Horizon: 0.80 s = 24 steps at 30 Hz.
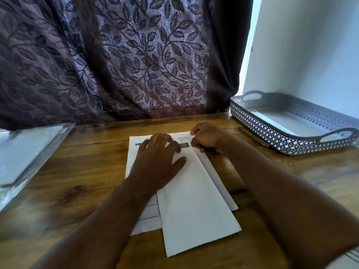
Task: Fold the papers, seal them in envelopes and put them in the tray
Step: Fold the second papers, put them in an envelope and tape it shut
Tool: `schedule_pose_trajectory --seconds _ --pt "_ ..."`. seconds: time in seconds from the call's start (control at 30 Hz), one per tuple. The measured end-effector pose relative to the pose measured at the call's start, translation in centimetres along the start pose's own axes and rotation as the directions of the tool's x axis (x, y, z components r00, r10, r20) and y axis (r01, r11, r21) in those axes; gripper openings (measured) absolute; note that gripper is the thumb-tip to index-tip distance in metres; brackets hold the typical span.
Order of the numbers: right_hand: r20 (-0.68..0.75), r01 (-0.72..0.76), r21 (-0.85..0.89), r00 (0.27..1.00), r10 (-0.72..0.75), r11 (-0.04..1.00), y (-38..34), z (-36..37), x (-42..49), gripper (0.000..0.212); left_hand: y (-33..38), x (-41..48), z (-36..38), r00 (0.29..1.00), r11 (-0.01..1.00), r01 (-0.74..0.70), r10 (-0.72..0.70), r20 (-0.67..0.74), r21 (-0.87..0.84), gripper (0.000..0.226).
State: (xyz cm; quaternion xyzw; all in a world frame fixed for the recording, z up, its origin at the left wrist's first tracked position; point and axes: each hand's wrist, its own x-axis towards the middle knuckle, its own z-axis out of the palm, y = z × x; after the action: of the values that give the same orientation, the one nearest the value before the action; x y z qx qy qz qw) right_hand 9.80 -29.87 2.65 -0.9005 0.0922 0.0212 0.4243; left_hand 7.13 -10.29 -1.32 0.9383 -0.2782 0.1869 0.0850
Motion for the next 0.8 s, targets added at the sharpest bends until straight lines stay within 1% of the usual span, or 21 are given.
schedule_pose_trajectory --seconds 0.13,0.2,0.23,0.27,0.33,0.4,0.47,0.57,0.63,0.7,0.8 --pt "0.033 0.027 0.201 0.999 -0.035 0.979 0.6 -0.2 -1.0 0.013 0.1 0.0 -0.2 0.998 0.997 0.047 -0.049 -0.030 -0.068 0.043" --pt "-0.005 0.049 0.267 0.999 -0.050 0.962 0.9 -0.2 -2.0 0.009 0.1 -0.3 -0.3 0.997 0.994 0.077 -0.079 -0.022 -0.081 0.045" --pt "-0.045 0.063 0.273 0.998 -0.052 0.960 0.9 -0.2 -2.4 0.009 0.2 -0.3 -0.4 0.996 0.993 0.086 -0.088 -0.022 -0.076 0.045" --pt "-0.091 0.079 0.253 0.994 -0.057 0.964 1.1 -0.1 -2.9 0.008 0.3 -0.3 -0.6 0.996 0.994 0.087 -0.088 -0.024 -0.061 0.044" --pt "-0.159 0.090 0.150 0.985 -0.066 0.985 1.3 0.3 -3.9 0.009 0.3 -0.3 -0.7 0.996 0.995 0.090 -0.091 -0.023 -0.034 0.043" --pt "-0.163 0.084 0.030 0.984 -0.078 0.996 1.2 0.5 -5.1 0.018 0.6 -0.4 -1.0 0.994 0.994 0.110 -0.110 -0.013 -0.022 0.043" --pt "-0.130 0.078 -0.040 0.988 -0.082 0.996 0.7 0.6 -5.9 0.029 0.8 -0.5 -1.0 0.991 0.991 0.133 -0.133 0.000 -0.011 0.045" --pt "-0.062 0.027 -0.050 0.998 -0.030 0.998 -0.3 0.4 -6.5 0.037 1.2 -0.7 -1.2 0.986 0.986 0.165 -0.165 0.024 -0.005 0.046" --pt "-0.042 -0.005 -0.053 0.999 0.003 0.999 -0.7 0.4 -6.8 0.037 1.3 -0.8 -1.4 0.982 0.983 0.184 -0.184 0.040 0.002 0.047" --pt "-0.038 -0.007 -0.051 0.999 0.005 0.999 -0.9 0.4 -7.0 0.034 1.2 -0.7 -1.5 0.979 0.981 0.196 -0.196 0.056 0.005 0.048" --pt "-0.007 -0.008 0.003 1.000 0.008 1.000 -1.0 0.1 -7.1 0.034 1.1 -0.4 -1.4 0.976 0.978 0.206 -0.206 0.069 0.009 0.049"
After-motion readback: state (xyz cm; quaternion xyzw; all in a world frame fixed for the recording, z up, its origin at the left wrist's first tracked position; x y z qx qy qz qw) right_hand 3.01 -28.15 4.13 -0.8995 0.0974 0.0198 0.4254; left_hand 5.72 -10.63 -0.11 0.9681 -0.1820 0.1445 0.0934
